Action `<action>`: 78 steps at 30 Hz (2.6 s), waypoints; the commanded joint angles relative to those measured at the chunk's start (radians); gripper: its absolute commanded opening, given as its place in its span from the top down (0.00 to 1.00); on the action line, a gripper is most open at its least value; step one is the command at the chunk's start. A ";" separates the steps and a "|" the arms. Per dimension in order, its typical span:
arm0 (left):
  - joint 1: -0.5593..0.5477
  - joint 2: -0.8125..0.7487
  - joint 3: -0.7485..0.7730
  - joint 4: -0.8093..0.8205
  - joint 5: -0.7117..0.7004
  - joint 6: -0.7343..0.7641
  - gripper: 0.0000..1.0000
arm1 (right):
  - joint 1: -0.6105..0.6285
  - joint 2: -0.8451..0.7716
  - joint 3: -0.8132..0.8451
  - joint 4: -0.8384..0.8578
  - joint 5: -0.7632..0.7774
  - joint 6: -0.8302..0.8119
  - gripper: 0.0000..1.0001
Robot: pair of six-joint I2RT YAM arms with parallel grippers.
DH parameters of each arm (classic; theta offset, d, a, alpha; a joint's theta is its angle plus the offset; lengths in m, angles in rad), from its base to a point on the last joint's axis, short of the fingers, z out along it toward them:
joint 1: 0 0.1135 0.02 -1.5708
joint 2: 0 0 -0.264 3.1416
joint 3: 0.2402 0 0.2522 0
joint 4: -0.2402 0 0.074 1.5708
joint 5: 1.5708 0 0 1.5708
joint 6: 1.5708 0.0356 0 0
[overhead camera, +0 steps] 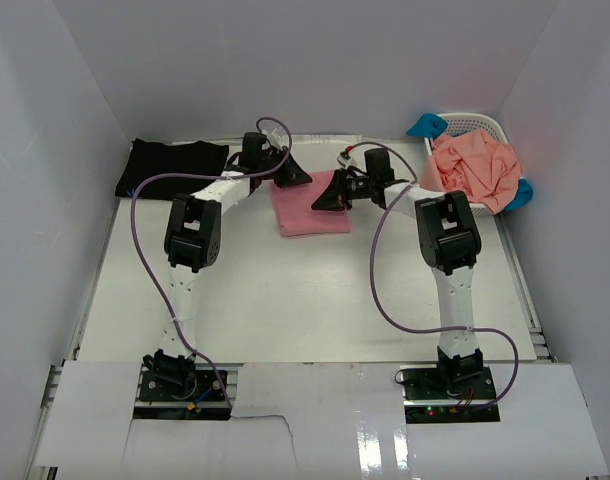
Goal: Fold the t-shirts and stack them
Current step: Smooth out wrinkles on the folded tshirt
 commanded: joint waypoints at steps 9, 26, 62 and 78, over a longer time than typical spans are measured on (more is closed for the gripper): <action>0.019 0.091 0.131 0.049 0.032 -0.025 0.91 | 0.060 0.073 -0.034 0.089 -0.061 0.077 0.92; 0.019 0.102 0.142 -0.040 -0.092 0.049 0.91 | 0.079 0.140 0.104 -0.308 0.131 -0.133 0.92; 0.045 -0.534 -0.628 -0.157 -0.394 -0.011 0.28 | 0.082 -0.107 0.029 -0.214 0.073 -0.078 0.92; 0.041 -0.473 -0.743 0.201 -0.293 -0.111 0.28 | 0.080 -0.094 0.021 -0.214 0.061 -0.083 0.92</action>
